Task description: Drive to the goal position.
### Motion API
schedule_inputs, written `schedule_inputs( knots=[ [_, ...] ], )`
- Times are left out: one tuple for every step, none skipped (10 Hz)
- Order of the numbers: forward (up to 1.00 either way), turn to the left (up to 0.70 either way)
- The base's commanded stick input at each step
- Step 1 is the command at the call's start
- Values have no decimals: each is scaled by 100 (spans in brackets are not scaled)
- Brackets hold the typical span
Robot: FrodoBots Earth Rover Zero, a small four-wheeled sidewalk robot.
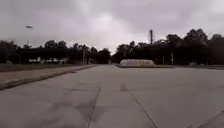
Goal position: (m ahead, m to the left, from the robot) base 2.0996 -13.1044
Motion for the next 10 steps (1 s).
schedule_inputs(
  knots=[
    [70,-35],
    [70,-35],
    [70,-35],
    [70,-35],
    [70,-35],
    [70,-35],
    [70,-12],
    [70,0],
    [70,0],
    [70,0]
  ],
)
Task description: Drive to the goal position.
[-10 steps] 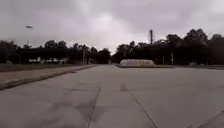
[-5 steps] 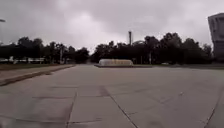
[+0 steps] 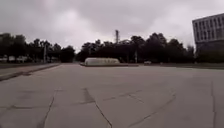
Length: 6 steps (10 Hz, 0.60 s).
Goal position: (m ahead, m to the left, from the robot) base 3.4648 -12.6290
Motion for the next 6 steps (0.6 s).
schedule_inputs(
  knots=[
    [70,0],
    [70,0],
    [70,0],
    [70,0],
    [70,0],
    [70,0]
  ],
)
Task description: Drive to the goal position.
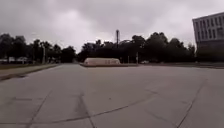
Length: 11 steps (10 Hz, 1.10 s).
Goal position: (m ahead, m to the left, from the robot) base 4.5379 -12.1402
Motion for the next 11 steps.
schedule_inputs(
  knots=[
    [70,0],
    [70,0],
    [70,0],
    [70,0],
    [70,0],
    [70,0],
    [70,0],
    [70,0],
    [70,0],
    [70,0],
    [70,0]
  ],
)
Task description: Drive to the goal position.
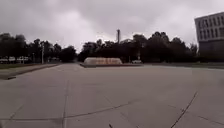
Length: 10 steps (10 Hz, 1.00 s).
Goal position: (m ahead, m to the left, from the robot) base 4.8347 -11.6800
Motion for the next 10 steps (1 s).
schedule_inputs(
  knots=[
    [70,0],
    [70,0],
    [70,0],
    [70,0],
    [70,0],
    [70,0],
    [70,0],
    [70,0],
    [70,0],
    [70,0]
  ],
)
